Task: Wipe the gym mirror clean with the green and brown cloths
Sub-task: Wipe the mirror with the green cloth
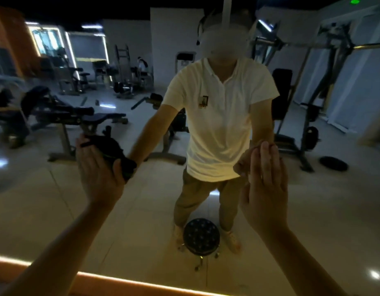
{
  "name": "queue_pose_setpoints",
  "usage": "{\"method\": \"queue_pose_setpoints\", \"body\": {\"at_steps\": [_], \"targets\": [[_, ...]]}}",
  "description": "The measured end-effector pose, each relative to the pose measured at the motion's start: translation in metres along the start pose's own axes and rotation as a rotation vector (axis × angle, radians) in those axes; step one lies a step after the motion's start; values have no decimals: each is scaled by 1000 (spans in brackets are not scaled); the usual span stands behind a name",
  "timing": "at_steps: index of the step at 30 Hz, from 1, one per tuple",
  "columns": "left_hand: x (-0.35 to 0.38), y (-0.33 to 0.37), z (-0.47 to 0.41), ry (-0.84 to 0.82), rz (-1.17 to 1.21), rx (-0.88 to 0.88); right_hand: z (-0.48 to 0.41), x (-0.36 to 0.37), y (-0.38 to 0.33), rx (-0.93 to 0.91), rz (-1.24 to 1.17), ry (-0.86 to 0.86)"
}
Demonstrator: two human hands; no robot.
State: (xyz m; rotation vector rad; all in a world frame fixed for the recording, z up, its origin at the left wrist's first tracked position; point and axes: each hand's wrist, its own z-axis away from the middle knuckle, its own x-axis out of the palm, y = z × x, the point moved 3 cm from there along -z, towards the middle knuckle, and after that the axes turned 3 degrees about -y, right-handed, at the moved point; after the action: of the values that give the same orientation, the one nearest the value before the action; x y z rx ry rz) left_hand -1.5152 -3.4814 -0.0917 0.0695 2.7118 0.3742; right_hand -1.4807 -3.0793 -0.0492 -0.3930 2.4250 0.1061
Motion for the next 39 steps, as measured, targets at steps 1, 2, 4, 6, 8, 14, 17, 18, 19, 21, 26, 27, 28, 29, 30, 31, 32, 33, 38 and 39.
{"method": "queue_pose_setpoints", "body": {"at_steps": [1,2,4,6,8,14,17,18,19,21,26,27,28,29,30,31,32,33,38,39], "targets": [[10,2,13,-8,24,-74,-1,-1,0,-5,0,-5],[20,7,26,-23,42,-140,-1,-3,1,-19,-5,-13],[37,29,49,-70,66,-173,1,-7,6,-56,-9,-21],[43,68,58,-83,104,5,10,-10,22,-40,-4,-26],[46,116,67,-70,155,256,24,-14,49,39,18,-24],[66,240,114,-69,140,790,51,-36,131,207,122,-50],[80,307,141,-97,51,930,57,-44,161,212,125,-87],[85,334,152,-129,23,969,60,-45,168,197,116,-102],[89,362,164,-156,-17,1005,64,-45,174,179,107,-117],[93,412,185,-209,-92,1074,69,-48,186,155,93,-146],[81,431,169,-236,-90,1019,60,-77,225,149,91,-91],[73,416,152,-242,-52,950,53,-83,234,158,94,-59],[64,396,133,-257,-9,864,46,-87,242,177,90,-32],[51,376,112,-269,30,759,38,-90,249,199,74,-15],[38,353,91,-270,45,638,31,-90,253,221,46,-7],[25,332,72,-265,36,502,27,-89,255,236,11,-1],[14,312,56,-253,19,359,25,-86,254,241,-30,16],[4,297,43,-232,5,223,24,-83,252,236,-64,41],[4,343,34,-158,15,149,28,-78,247,217,-97,32],[10,370,41,-172,38,223,28,-79,248,198,-89,14]]}}
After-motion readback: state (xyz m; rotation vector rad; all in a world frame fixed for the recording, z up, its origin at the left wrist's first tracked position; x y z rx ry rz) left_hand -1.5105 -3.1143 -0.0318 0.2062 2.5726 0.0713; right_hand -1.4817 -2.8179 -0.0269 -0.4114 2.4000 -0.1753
